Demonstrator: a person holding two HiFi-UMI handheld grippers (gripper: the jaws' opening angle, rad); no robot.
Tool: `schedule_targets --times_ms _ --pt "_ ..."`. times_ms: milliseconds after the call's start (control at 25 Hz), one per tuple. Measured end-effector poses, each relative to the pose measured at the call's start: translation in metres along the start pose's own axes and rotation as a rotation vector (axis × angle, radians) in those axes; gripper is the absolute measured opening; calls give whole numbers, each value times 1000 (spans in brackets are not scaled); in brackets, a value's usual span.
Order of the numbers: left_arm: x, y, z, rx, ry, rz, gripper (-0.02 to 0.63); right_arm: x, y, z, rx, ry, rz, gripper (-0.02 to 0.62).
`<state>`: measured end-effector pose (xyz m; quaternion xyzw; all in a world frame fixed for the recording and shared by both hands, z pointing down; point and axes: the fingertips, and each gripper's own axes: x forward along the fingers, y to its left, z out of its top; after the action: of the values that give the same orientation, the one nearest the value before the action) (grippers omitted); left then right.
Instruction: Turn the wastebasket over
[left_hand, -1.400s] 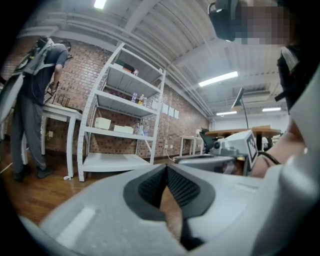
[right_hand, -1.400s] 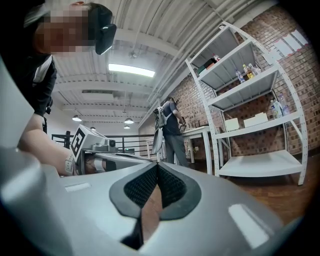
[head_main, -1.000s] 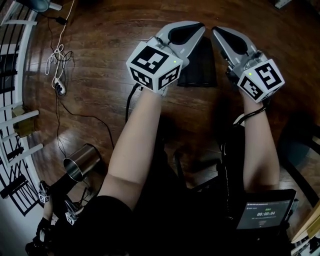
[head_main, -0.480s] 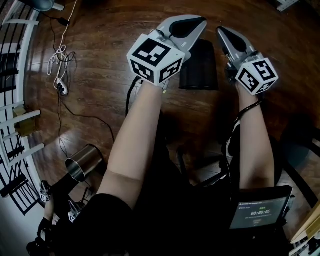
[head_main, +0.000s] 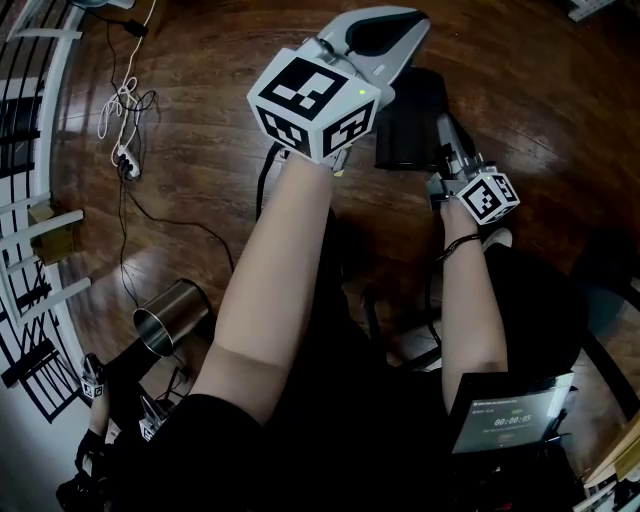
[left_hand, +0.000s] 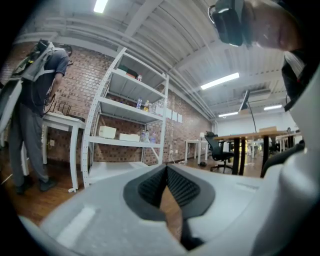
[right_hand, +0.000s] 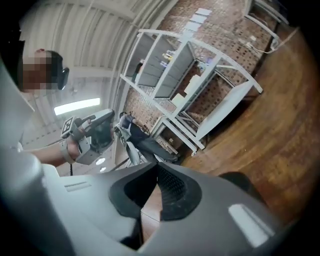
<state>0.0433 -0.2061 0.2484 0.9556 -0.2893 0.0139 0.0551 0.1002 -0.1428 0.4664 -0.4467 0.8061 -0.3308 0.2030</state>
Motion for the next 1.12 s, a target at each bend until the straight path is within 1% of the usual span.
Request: schedule_targets --times_ms 120,280,600,680,840,1040,1120 --pt "0 1 -1 -2 4 -2 2 -19 -14 -29 161 -82 -19 11" --pt "-3 1 5 -5 -10 -3 2 -47 -35 -63 326 -155 -90 11" --pt "-2 3 6 -11 -12 -1 2 -100 -78 -114 537 -229 -237 20" --pt "-1 1 5 -11 -10 -5 2 -107 -83 -125 569 -231 -262 26" --pt "-3 0 7 -9 -14 -12 2 -121 -92 -144 595 -219 -332 43" --pt "-12 6 10 -13 -23 -3 2 -112 -97 -161 602 -193 -333 107" --pt "-12 9 12 -6 -23 2 2 -104 -104 -164 644 -200 -368 114"
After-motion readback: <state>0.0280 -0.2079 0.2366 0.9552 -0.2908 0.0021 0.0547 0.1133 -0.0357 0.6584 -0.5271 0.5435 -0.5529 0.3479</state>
